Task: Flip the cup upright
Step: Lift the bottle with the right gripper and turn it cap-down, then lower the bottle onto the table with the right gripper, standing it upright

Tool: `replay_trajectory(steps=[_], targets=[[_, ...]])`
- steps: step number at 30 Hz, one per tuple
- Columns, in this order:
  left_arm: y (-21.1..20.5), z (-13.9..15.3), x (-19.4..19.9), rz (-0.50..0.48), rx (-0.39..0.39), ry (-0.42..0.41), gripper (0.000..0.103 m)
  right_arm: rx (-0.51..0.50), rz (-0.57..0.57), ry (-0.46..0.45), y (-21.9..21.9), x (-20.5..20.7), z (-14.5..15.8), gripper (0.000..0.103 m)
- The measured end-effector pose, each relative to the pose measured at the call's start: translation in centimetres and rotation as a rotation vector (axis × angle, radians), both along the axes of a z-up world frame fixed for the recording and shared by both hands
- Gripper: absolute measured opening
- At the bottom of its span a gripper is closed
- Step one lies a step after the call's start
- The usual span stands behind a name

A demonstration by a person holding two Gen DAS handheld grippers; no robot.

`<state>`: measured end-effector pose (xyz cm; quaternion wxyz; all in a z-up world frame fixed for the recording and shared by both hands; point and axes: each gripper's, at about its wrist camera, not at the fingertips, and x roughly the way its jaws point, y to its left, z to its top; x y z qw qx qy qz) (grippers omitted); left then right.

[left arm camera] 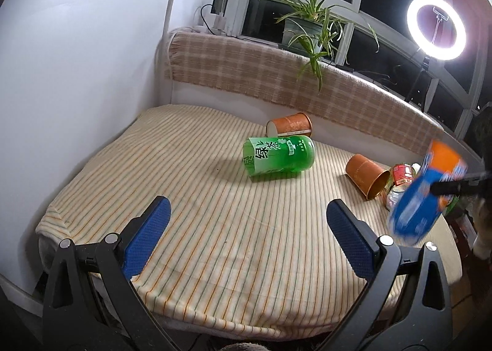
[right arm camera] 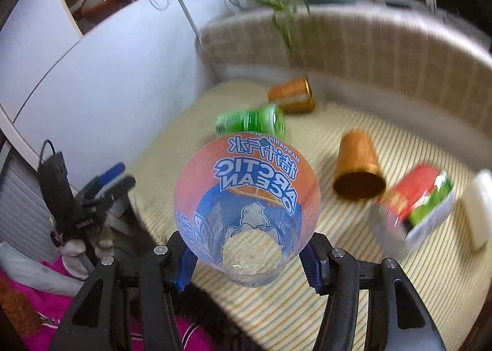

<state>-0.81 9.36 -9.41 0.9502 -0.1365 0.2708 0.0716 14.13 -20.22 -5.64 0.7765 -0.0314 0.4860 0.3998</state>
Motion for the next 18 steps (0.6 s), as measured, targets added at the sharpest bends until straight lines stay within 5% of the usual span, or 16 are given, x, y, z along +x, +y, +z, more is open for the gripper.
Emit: replay_trajectory(steps=[10,18], targets=[[0.6,0.1,-1.2,0.029,-0.004,0.004,0.103,0.132,-0.032,0.248,0.6,2.7,-6.8,0.06],[0.7,0.2,-1.2,0.017,-0.011,0.004,0.103,0.127,-0.042,0.3,3.2,4.9,-9.4,0.061]])
